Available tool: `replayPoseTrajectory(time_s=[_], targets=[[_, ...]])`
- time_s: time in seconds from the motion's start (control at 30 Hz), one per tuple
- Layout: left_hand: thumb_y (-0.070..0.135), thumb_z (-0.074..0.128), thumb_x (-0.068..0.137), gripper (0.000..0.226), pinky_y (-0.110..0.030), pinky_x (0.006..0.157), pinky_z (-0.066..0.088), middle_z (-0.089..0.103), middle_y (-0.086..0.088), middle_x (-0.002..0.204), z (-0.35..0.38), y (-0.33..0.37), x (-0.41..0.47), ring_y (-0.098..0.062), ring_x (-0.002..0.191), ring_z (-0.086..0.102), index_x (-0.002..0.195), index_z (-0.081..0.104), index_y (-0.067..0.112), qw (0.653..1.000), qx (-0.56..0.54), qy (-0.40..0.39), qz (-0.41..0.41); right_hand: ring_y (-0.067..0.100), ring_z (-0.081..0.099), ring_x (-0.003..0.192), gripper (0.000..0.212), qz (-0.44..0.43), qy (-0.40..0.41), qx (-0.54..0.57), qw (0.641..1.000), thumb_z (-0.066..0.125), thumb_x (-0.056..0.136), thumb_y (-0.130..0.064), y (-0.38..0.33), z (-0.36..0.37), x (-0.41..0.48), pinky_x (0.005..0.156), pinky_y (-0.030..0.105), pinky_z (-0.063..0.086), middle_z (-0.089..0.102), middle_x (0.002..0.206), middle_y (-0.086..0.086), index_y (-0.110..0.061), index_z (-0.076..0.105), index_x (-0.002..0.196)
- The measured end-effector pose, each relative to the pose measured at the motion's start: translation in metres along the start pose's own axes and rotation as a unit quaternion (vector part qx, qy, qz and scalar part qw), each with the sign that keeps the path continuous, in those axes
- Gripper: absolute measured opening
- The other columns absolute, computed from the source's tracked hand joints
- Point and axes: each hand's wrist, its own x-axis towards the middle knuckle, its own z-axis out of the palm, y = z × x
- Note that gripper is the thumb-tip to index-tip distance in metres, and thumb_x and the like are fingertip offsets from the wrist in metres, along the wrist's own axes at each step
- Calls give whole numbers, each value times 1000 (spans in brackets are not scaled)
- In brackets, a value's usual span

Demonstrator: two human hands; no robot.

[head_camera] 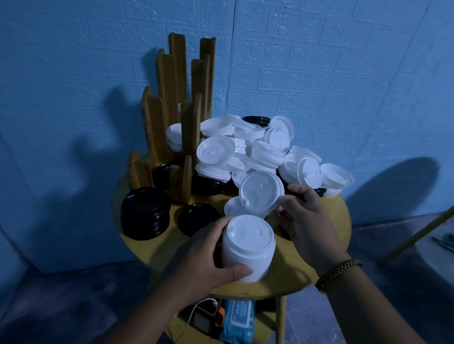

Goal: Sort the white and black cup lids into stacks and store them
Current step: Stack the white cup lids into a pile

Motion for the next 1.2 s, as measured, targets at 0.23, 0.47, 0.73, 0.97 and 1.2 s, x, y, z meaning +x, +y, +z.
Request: replayPoseTrajectory(time_s=[0.23, 0.47, 0.73, 0.97, 1.2], targets=[[66, 79, 73, 82, -14, 93, 36, 38, 39, 131, 1, -3, 0, 10, 123, 39, 130, 21, 75, 1000, 8, -1, -9, 19, 56, 76, 52, 34, -89, 89, 991, 47, 94, 6, -13, -6, -23, 84, 36, 57, 60, 92, 13, -27, 59, 132], [70, 76, 70, 81, -11, 87, 36, 34, 47, 125, -1, 1, 0, 28, 115, 33, 119, 13, 86, 1000, 14, -7, -7, 12, 59, 79, 36, 12, -98, -184, 978, 65, 94, -20, -14, -7, -48, 63, 26, 47, 69, 102, 6, -28, 59, 129], [58, 81, 75, 91, -5, 81, 34, 32, 45, 120, 0, 2, 0, 26, 107, 33, 143, 21, 61, 1000, 26, -4, -13, -2, 51, 100, 51, -105, -8, -459, 882, 49, 81, -66, 8, -1, -69, 73, 15, 44, 50, 112, -15, -33, 47, 120], [57, 82, 75, 94, -6, 80, 36, 39, 28, 136, 0, -1, 0, 7, 117, 42, 149, 24, 52, 999, 27, -1, -18, 2, 50, 111, 51, -98, -23, -429, 898, 57, 92, -49, 22, 1, -73, 85, 32, 53, 46, 123, -17, -41, 39, 139], [65, 81, 70, 94, -16, 86, 46, 45, 23, 140, 0, -1, 1, 2, 121, 48, 147, 28, 52, 1000, 11, -6, -27, -13, 32, 133, 56, -191, -96, -432, 876, 54, 92, -54, 22, 10, -69, 103, 17, 40, 32, 148, -32, -40, 41, 145]])
